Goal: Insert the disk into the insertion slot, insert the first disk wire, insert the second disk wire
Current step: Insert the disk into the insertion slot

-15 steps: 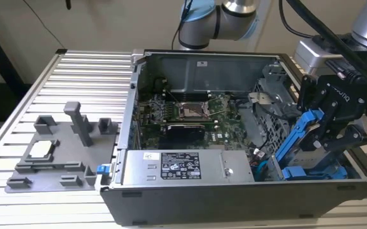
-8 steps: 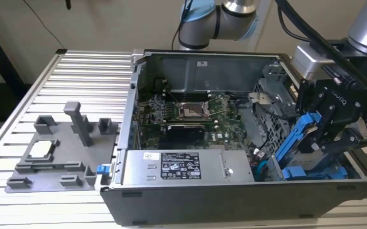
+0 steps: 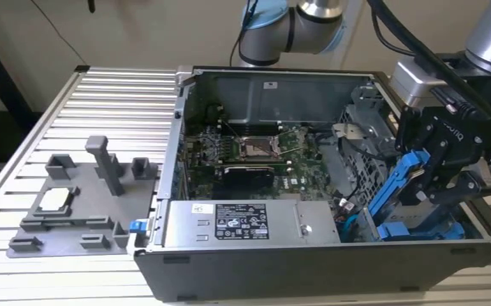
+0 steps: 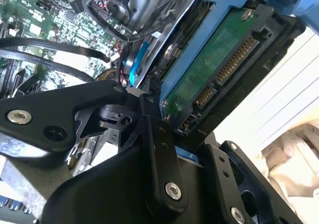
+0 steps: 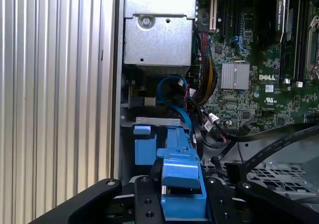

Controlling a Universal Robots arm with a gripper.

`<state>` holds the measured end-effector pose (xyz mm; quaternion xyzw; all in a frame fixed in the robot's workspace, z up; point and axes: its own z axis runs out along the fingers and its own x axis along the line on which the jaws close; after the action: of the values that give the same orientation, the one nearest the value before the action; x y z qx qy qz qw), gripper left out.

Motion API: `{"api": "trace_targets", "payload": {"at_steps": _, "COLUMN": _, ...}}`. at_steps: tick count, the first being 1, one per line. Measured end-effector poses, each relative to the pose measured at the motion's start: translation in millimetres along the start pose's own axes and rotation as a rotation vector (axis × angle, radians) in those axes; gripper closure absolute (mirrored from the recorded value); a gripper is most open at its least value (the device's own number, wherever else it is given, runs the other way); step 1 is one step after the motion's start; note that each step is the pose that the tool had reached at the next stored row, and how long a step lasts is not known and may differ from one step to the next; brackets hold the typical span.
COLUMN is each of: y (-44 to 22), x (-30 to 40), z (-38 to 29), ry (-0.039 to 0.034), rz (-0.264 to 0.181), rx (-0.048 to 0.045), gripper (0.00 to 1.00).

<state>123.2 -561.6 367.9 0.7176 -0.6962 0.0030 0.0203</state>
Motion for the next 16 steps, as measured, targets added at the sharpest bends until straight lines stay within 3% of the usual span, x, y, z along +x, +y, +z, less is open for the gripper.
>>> {"api": "trace_targets", "payload": {"at_steps": 3, "y": 0.0, "x": 0.1, "z": 0.0, "ry": 0.0008, "rz": 0.000, "rx": -0.0004, "gripper": 0.61}}
{"api": "trace_targets", "payload": {"at_steps": 4, "y": 0.1, "x": 0.1, "z": 0.0, "ry": 0.0008, "rz": 0.000, "rx": -0.0003, "gripper": 0.53}}
{"api": "trace_targets", "payload": {"at_steps": 16, "y": -1.8, "x": 0.1, "z": -0.6, "ry": -0.0001, "rz": 0.000, "rx": -0.0003, "gripper": 0.53}}
